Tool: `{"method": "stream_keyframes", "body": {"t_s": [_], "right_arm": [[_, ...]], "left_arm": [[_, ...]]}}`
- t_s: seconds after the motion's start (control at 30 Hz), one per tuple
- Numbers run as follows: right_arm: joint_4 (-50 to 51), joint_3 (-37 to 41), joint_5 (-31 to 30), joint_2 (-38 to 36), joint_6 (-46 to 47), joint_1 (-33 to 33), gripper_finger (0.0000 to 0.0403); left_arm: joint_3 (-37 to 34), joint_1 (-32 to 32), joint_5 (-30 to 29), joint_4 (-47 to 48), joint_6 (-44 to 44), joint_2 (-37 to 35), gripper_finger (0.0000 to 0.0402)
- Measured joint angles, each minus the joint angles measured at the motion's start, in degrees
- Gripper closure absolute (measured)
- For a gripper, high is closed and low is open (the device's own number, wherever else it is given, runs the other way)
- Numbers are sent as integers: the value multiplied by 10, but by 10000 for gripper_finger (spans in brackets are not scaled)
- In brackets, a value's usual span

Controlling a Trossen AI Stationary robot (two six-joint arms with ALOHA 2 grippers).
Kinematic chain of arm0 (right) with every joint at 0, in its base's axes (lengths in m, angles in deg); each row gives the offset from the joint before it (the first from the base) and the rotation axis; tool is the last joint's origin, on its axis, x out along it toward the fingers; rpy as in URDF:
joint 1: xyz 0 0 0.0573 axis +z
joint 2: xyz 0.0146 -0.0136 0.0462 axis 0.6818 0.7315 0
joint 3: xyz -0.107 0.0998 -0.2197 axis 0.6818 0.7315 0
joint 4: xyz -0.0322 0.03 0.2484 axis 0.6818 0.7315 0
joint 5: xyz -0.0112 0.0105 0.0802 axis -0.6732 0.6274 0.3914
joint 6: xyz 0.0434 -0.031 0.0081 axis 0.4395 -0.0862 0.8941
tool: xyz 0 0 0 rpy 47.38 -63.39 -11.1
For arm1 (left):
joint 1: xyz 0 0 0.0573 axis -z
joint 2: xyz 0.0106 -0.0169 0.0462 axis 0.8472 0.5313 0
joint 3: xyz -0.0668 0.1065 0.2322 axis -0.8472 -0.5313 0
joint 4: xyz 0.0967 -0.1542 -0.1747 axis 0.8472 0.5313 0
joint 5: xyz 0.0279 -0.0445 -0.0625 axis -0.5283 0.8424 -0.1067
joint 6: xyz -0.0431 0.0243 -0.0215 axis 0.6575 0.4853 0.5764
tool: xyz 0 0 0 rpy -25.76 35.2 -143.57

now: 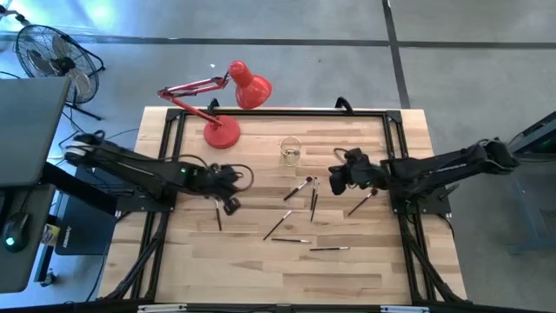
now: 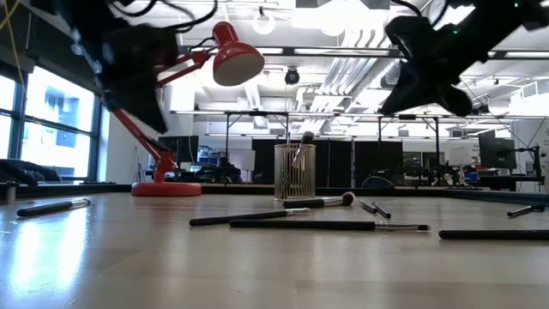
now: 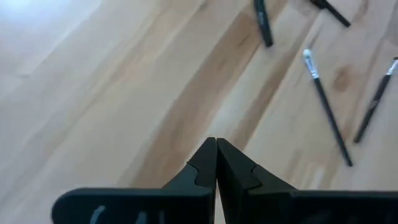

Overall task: Put items in baskets/containers
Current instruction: Put the makeup brush into the wire bin

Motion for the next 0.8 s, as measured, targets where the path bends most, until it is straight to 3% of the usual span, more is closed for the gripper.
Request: {"method": "stream_keyframes", "body": {"t_s": [0.27, 0.5, 0.63, 0.8], "right_arm": [[297, -162, -5, 146, 225, 53, 403], [557, -267, 117, 268, 451, 82, 402], [582, -242, 205, 292, 541, 86, 401], [518, -171, 234, 279, 602, 91, 379]], "left_arm": [[-35, -77, 23, 8, -114, -102, 401], [-35, -131, 115, 13, -208, -120, 401], [-35, -137, 131, 15, -222, -120, 401], [-35, -137, 138, 16, -247, -120, 401]]}}
